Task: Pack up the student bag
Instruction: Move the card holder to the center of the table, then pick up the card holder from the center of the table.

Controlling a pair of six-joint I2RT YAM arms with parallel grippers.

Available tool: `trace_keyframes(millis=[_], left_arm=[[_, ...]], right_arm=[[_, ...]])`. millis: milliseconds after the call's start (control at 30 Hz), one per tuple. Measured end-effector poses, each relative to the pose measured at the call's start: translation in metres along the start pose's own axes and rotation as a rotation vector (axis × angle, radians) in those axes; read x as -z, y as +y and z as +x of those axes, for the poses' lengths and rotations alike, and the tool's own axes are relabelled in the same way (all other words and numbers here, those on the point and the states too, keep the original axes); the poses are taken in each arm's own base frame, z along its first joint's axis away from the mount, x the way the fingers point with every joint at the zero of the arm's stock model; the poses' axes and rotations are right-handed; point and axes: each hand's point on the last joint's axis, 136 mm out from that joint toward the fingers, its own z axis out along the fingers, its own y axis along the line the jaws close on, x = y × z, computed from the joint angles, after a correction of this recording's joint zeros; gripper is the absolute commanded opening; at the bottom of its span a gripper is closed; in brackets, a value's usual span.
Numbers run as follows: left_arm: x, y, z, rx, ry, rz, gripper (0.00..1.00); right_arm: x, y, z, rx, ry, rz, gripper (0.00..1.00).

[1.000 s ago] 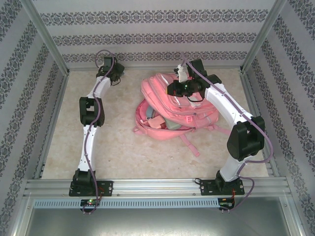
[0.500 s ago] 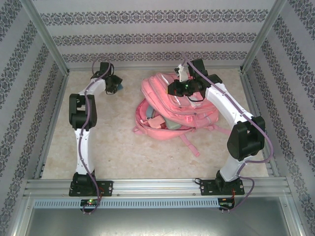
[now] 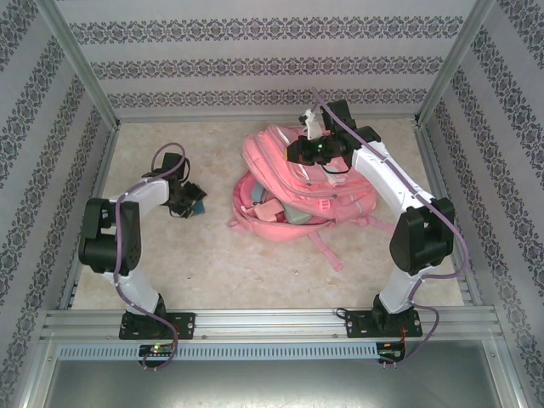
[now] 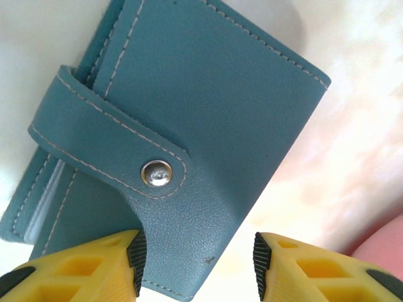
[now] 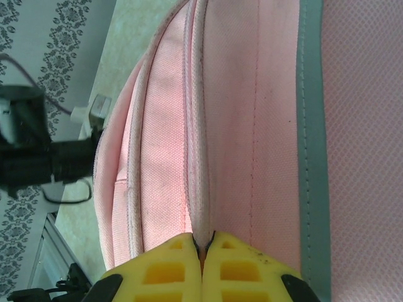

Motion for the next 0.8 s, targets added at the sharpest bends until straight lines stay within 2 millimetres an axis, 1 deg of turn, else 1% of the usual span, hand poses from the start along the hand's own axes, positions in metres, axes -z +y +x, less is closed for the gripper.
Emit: trace_keyframes(millis=[67,133,233,333,400,500,567,633,700,800], left_arm=[[0.011,0.012,0.008,-0.043,-0.002,-0.052,0.53],[0.022,0.014,0.009,-0.101,-0.026,-0.085,0.53],[0.036,0.004,0.007,-0.218,-0.071,-0.131,0.52],[0.043,-0.012,0.006,-0.340,-0.106,-0.172,0.52],[0.040,-0.022,0.008,-0.426,-0.120,-0.216,0.52],[0.026,-0.023,0.014,-0.524,-0.108,-0.306,0.52],[0.014,-0.016,0.020,-0.569,-0.081,-0.368,0.52],[0.005,-0.004,0.022,-0.591,-0.056,-0.429,0.52],[0.000,0.007,0.022,-0.607,-0.037,-0.485,0.52],[-0.004,0.017,0.021,-0.626,-0.021,-0.543,0.52]], right_arm=[[-0.003,0.002,0.001,0.003,0.002,-0.001,0.00],[-0.005,0.003,0.000,0.004,-0.001,-0.001,0.00],[-0.006,0.004,-0.001,0.005,-0.007,0.004,0.00],[-0.006,0.004,-0.001,0.003,-0.010,0.006,0.00],[-0.006,0.003,-0.001,0.003,-0.010,0.007,0.00],[-0.006,0.003,-0.001,0.003,-0.011,0.009,0.00],[-0.006,0.003,-0.001,0.003,-0.011,0.009,0.00],[-0.006,0.003,-0.002,0.003,-0.011,0.009,0.00],[-0.006,0.003,-0.002,0.003,-0.011,0.009,0.00],[-0.006,0.003,-0.002,0.003,-0.011,0.009,0.00]])
